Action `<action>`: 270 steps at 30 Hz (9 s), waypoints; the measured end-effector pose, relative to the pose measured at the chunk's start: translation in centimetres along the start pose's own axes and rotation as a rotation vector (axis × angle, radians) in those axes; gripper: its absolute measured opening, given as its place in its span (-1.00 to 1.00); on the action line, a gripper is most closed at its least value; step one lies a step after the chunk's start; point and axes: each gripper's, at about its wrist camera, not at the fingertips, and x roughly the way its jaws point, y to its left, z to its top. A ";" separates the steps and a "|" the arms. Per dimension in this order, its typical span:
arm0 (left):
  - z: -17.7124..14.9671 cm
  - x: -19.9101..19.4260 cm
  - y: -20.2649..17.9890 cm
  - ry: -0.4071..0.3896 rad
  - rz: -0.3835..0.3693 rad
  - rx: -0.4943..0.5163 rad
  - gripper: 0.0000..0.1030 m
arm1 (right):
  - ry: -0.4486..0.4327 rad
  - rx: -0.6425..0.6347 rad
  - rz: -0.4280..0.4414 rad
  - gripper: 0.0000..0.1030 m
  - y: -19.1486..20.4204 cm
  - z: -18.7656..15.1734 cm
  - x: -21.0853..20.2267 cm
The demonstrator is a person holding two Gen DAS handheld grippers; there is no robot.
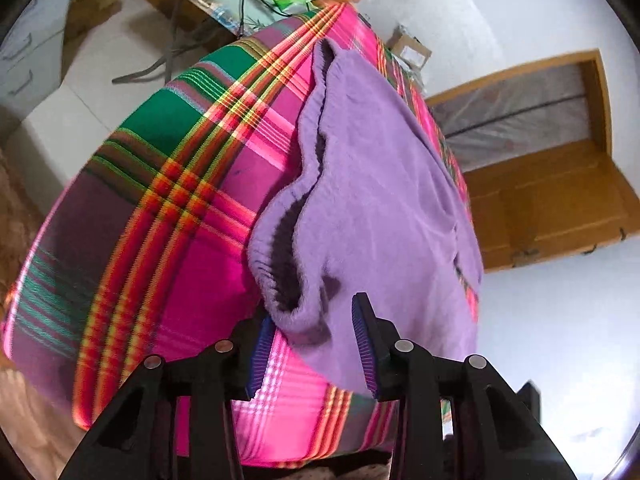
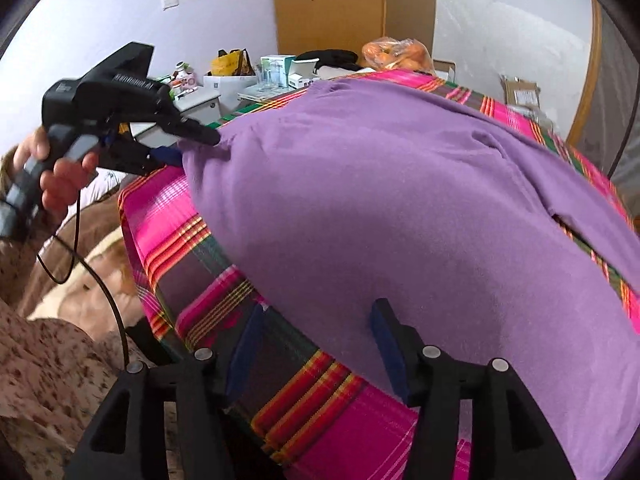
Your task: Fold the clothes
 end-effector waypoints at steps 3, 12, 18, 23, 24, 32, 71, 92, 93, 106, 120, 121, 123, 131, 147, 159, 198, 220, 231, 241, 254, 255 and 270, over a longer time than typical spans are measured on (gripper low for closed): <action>0.0 0.2 0.1 -0.017 -0.031 -0.029 -0.68 | -0.002 0.000 -0.020 0.09 0.0 -0.2 0.0; 0.5 -2.4 -0.7 -0.118 -0.108 -0.014 -0.80 | -0.029 0.064 -0.144 -0.07 -1.2 -0.6 -0.1; 0.5 -3.0 -0.4 -0.136 -0.123 -0.026 -0.80 | -0.035 0.125 -0.242 -0.91 -1.4 0.3 -0.4; 0.7 -4.2 0.1 -0.174 -0.113 -0.030 -0.80 | -0.081 0.138 -0.169 -0.92 -0.4 0.8 -1.8; 0.8 -4.6 0.3 -0.186 -0.110 -0.033 -0.80 | -0.079 0.145 -0.144 -0.91 -0.2 0.8 -1.8; 0.4 -4.2 2.7 -0.168 -0.057 -0.092 -0.80 | -0.028 0.156 -0.090 -0.92 0.0 -0.1 -0.8; 13.2 3.3 -16.9 -0.153 0.180 0.374 -0.49 | -0.035 0.321 -0.138 -0.59 -24.5 15.8 -2.9; 21.7 17.8 -13.9 -0.013 0.265 0.300 -0.48 | 0.112 0.345 -0.136 -0.59 -31.6 18.9 14.9; 21.9 17.8 -13.9 -0.027 0.260 0.303 -0.48 | 0.109 0.336 -0.144 -0.59 -31.7 19.2 15.2; 24.0 19.5 -15.0 -0.059 0.286 0.374 -0.48 | 0.074 0.347 -0.162 -0.58 -32.7 20.8 16.4; 23.5 9.4 -11.6 -0.140 0.385 0.307 -0.48 | 0.057 0.302 -0.122 -0.55 -27.6 20.9 12.2; 23.3 9.2 -11.2 -0.139 0.387 0.300 -0.48 | 0.053 0.290 -0.093 -0.55 -26.6 21.0 12.0; 22.6 8.8 -10.5 -0.133 0.391 0.289 -0.48 | 0.073 0.263 -0.040 -0.52 -24.7 21.2 12.2; 20.0 10.1 -9.7 -0.095 0.476 0.387 -0.48 | 0.182 0.133 0.028 -0.52 -18.4 21.6 16.2; 22.1 11.2 -8.6 -0.168 0.503 0.422 -0.37 | 0.169 0.149 0.001 -0.39 -17.8 23.2 18.5; 22.1 9.9 -9.4 -0.154 0.433 0.465 -0.37 | 0.130 0.158 0.012 -0.36 -18.9 24.0 17.7; 21.7 13.9 -11.1 0.001 0.489 0.734 -0.23 | 0.131 -0.086 0.060 0.10 -18.3 28.6 23.3; 21.2 12.8 -10.9 -0.040 0.457 0.706 -0.89 | 0.158 -0.143 0.072 -0.89 -16.4 27.9 21.8; 20.2 10.5 -11.8 -0.097 0.428 0.713 -0.91 | 0.048 -0.132 0.021 -0.92 -14.5 27.1 17.0; 17.9 7.3 -13.4 -0.163 0.416 0.757 -0.91 | -0.044 -0.117 0.008 -0.92 -11.9 25.9 11.8; 13.4 2.9 -14.3 -0.223 0.405 0.805 -0.94 | -0.117 -0.115 -0.020 -0.92 -7.8 23.0 6.4; 13.1 2.5 -14.3 -0.227 0.402 0.807 -0.94 | -0.122 -0.115 -0.020 -0.92 -7.6 22.7 6.0; 7.4 -2.3 -13.9 -0.281 0.356 0.806 -0.94 | -0.175 -0.121 -0.073 -0.92 -3.2 18.2 0.7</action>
